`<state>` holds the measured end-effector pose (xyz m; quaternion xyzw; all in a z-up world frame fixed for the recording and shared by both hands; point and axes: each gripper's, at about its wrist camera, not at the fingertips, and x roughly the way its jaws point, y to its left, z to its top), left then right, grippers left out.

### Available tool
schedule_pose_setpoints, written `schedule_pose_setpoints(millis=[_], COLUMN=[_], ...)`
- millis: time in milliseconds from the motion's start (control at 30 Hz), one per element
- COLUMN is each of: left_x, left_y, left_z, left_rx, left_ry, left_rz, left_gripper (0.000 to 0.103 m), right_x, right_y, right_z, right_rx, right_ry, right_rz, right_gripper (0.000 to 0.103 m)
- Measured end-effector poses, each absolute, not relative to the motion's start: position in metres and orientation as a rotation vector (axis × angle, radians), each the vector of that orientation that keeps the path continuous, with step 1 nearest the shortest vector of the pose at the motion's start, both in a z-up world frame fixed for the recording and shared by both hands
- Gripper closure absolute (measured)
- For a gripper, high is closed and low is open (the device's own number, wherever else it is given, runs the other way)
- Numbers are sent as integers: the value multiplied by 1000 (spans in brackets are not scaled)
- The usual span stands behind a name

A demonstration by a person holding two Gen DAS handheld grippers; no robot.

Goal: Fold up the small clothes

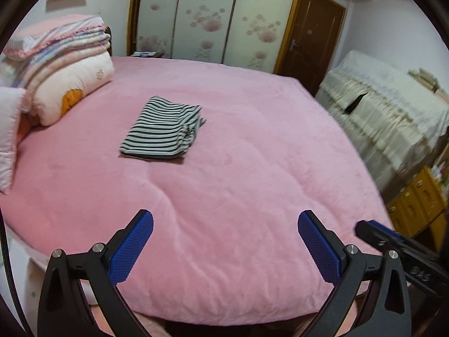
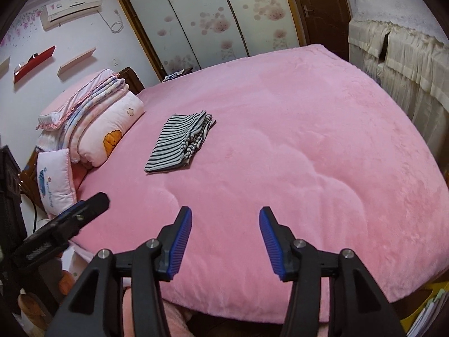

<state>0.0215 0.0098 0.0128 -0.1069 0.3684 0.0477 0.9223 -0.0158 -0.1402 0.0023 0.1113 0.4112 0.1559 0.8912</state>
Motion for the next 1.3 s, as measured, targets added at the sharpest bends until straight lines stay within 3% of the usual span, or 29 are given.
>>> schedule_pose_setpoints(millis=[533,1300], left_x=[-5,6], left_y=[-25,-46], left_z=[10,5], left_rx=[-105,-86], left_ry=[779,814], left_rz=[118,74], left_gripper=[1,1], right_x=[-52,-51], right_y=[-133,-154], right_z=[16,-7], right_rx=[131,136], right_ry=[758,830], right_rz=[251,197], right_gripper=[49,49])
